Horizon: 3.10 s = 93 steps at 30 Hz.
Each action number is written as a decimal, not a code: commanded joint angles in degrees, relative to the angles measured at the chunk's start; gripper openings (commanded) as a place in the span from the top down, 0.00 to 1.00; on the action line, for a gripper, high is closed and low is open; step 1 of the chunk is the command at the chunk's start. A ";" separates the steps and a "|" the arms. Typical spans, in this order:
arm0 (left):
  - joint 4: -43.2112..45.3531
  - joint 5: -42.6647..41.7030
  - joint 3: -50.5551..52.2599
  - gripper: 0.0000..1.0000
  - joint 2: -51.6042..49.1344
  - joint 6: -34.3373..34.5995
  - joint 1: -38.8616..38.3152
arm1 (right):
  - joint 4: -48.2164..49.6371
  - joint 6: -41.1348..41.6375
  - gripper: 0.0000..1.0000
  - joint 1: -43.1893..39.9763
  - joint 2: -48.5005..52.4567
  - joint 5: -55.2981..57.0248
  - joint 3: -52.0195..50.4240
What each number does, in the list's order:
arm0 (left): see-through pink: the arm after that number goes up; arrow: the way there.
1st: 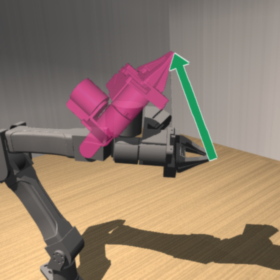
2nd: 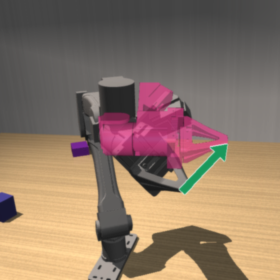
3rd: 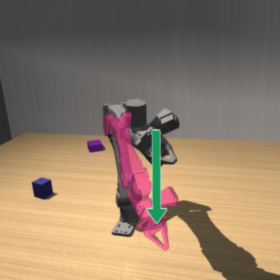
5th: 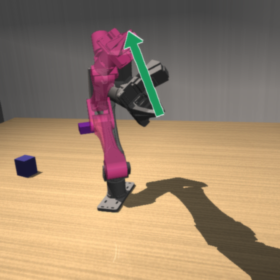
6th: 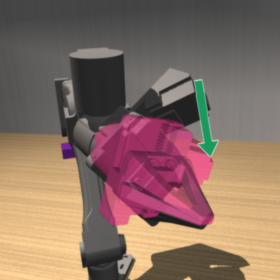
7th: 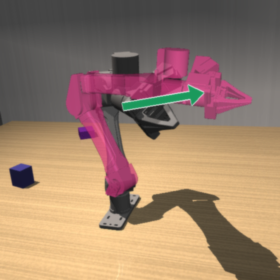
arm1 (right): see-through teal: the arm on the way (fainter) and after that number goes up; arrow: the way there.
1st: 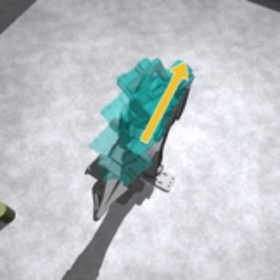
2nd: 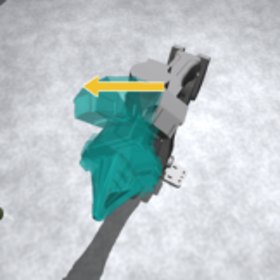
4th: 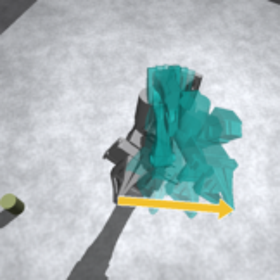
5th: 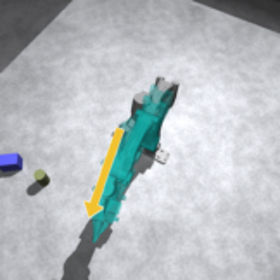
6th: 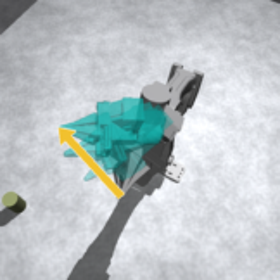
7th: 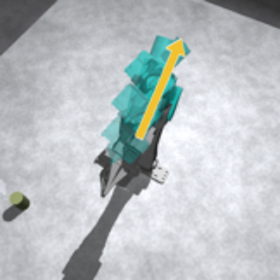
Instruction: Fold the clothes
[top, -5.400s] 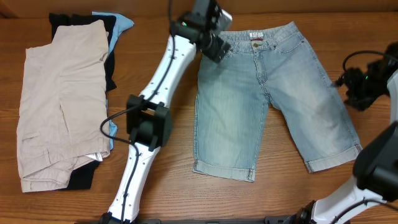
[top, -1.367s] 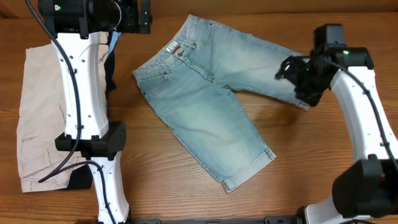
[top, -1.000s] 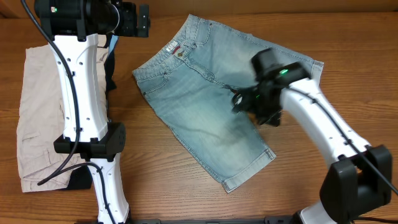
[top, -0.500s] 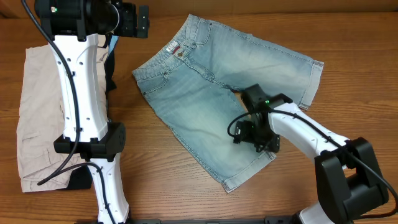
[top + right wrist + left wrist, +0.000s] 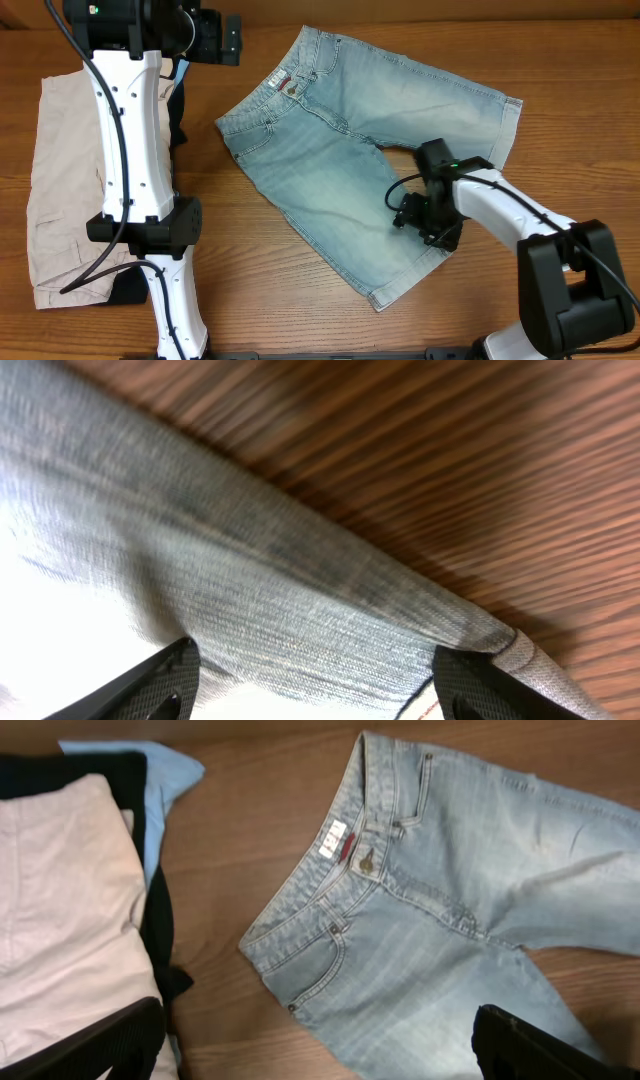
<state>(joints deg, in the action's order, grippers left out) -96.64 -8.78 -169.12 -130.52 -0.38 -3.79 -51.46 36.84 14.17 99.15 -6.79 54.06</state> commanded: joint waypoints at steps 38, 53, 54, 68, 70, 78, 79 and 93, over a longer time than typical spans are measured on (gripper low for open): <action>60.96 -8.61 62.07 0.00 1.40 -26.95 -19.02 | -0.20 -23.82 0.00 -33.92 -1.33 -9.40 27.65; 65.72 3.06 66.71 0.00 -3.98 -25.64 -19.34 | -1.84 -23.82 0.00 -31.74 -1.31 -8.09 27.65; 65.05 5.01 66.71 0.00 -4.07 -24.20 -19.06 | -2.03 -23.82 0.00 -31.74 -1.31 -8.09 27.65; 49.00 13.27 66.75 0.00 -9.70 -2.62 -12.76 | -4.22 -23.80 0.00 -31.67 -1.31 -8.11 27.65; 44.96 13.33 66.75 0.00 -9.86 2.36 -10.34 | -4.20 -23.80 0.00 -31.21 -1.31 -8.13 27.65; 38.45 9.75 66.10 0.00 -9.25 5.75 -3.04 | -2.86 -20.92 0.00 -27.65 -1.33 -6.36 27.78; 38.03 9.79 65.40 0.00 -8.55 5.68 -2.69 | -2.93 -20.22 0.00 -27.50 -1.36 -6.34 28.15; 19.17 8.63 45.72 0.00 15.61 12.61 -5.01 | -20.70 -14.78 0.00 -27.41 -15.13 -2.12 42.80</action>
<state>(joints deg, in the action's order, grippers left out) -75.09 0.30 -118.04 -126.13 7.11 -7.75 -70.32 19.18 -13.10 90.54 -10.68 94.19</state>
